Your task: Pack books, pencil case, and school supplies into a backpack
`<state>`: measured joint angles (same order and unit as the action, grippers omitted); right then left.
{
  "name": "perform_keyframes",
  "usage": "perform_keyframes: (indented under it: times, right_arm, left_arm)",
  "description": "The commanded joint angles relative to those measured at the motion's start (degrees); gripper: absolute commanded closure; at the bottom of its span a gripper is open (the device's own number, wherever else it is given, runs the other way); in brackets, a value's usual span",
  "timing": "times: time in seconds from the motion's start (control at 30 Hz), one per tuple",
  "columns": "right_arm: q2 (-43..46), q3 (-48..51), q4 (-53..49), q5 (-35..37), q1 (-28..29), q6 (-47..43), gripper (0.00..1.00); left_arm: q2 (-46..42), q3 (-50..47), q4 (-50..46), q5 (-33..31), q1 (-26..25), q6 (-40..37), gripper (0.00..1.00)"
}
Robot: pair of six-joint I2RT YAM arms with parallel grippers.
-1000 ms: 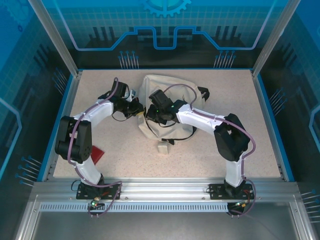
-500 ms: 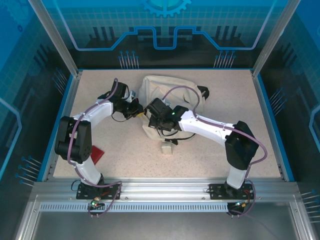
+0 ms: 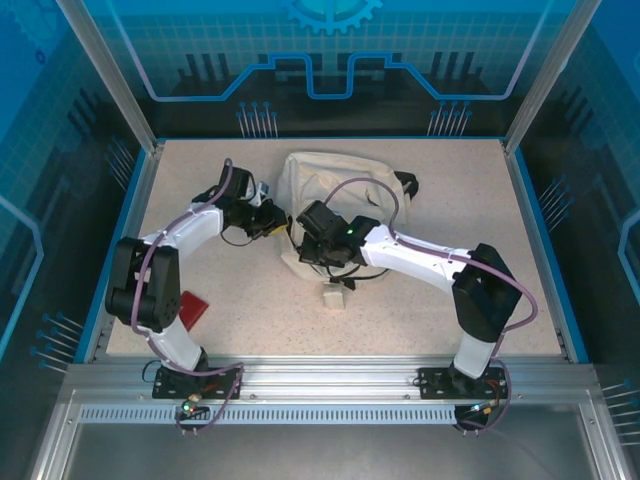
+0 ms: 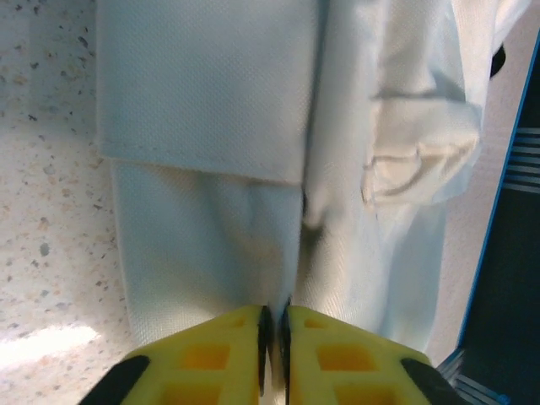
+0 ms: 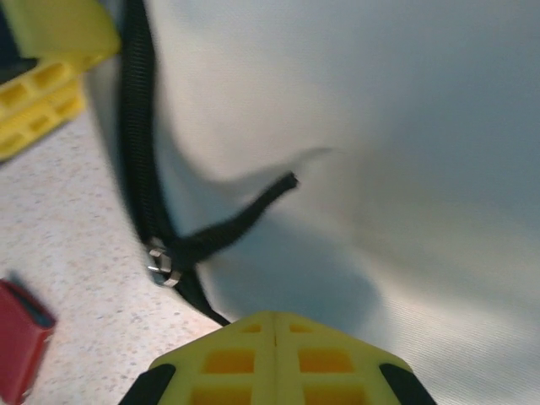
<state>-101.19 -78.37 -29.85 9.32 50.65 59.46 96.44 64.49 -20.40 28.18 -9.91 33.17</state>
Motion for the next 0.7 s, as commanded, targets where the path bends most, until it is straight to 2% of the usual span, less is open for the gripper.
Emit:
perform_keyframes:
  times: [0.0,0.07,0.13,0.17,0.2,0.3,0.53,0.67]
  right_arm:
    - [-2.0,-2.7,4.3,-3.4,-1.6,-1.9,1.00]
    - [-1.7,-2.8,4.2,-3.6,-2.0,-1.9,1.00]
    - [-0.7,-1.6,4.9,-4.2,-2.3,-1.5,1.00]
    - [-0.4,-0.8,4.9,-5.3,-2.8,-0.7,0.96]
    - [-0.2,-0.4,4.1,-6.3,-3.3,0.7,0.85]
    - [0.0,1.6,2.8,-9.6,-4.3,5.7,0.60]
    - [-1.4,5.5,8.7,-17.4,-8.0,14.7,0.55]
    - [-3.3,4.8,11.0,-19.3,-8.2,17.0,0.54]
  left_arm:
    - [-4.5,-3.2,0.8,1.0,0.5,-0.3,0.71]
    - [-6.2,-5.0,0.3,0.6,0.5,-0.2,0.57]
    - [-8.1,-6.8,0.7,0.9,0.4,0.7,0.52]
    - [-9.0,-7.8,0.8,0.9,0.1,1.2,0.48]
    - [-9.9,-8.7,0.6,0.7,-0.4,1.3,0.46]
    - [-11.8,-10.2,-0.3,-0.3,-2.9,1.7,0.43]
    - [-13.1,-11.1,-3.1,-6.1,-6.3,3.4,0.47]
    - [-12.0,-12.0,-2.1,-4.8,-6.4,3.9,0.55]
